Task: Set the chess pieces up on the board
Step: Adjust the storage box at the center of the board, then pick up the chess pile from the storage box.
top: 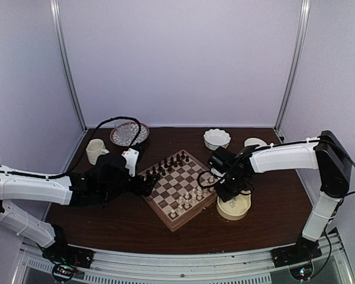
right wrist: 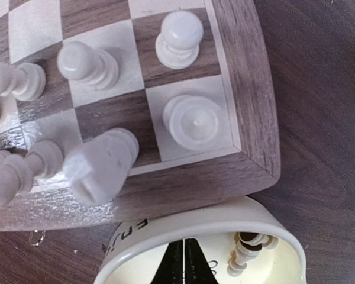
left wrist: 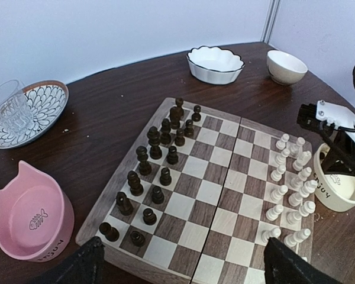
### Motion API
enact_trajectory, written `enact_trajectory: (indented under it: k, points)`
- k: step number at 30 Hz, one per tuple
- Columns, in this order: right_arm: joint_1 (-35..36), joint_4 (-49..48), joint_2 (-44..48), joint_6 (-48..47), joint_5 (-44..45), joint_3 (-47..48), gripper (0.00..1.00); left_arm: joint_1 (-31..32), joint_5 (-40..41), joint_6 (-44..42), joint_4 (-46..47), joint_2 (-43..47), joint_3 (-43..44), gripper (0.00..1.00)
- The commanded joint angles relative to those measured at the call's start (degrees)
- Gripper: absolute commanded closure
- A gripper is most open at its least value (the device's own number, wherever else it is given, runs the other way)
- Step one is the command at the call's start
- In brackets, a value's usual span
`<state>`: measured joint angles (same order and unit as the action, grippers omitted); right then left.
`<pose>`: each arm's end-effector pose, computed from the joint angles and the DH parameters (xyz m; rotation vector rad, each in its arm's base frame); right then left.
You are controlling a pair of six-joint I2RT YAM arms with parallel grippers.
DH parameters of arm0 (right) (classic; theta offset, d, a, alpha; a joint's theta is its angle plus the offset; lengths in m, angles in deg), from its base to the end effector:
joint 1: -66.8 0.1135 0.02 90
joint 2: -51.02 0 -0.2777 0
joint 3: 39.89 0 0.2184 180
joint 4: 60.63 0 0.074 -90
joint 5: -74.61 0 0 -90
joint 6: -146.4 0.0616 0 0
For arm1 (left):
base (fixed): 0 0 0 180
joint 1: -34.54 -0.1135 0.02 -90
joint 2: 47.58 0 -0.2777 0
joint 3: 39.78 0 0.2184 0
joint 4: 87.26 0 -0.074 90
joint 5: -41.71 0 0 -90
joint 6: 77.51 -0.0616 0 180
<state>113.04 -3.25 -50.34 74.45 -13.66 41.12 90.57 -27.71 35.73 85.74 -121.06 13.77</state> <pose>0.2146 0.2214 0.1773 -0.7117 2.8540 0.1306 0.1653 -0.2066 0.2457 0.3567 2.0152 -0.5118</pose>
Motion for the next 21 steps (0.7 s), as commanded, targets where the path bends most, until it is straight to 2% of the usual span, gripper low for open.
enact_trajectory:
  k: [1,7,13,17,21]
  points:
    - [-0.16,-1.55,7.37,-0.77,4.72,-2.75,0.94,-0.18,0.6,-0.65,1.37,1.03,0.13,0.06]
    - [-0.14,-2.69,13.18,0.15,7.29,-7.66,0.87,-0.18,1.14,-0.91,1.47,0.6,0.14,0.06]
    - [-0.18,-3.65,10.64,1.65,7.95,-11.08,0.84,-0.13,1.08,-0.92,1.46,0.59,0.1,0.06]
    - [-0.18,-3.08,8.2,2.35,9.25,-11.35,0.76,-0.2,0.52,-0.92,1.47,0.67,0.16,0.07]
    - [-0.18,-3.36,6.87,2.58,9.35,-11.14,0.76,-0.16,0.33,-0.71,1.43,0.92,0.09,0.07]
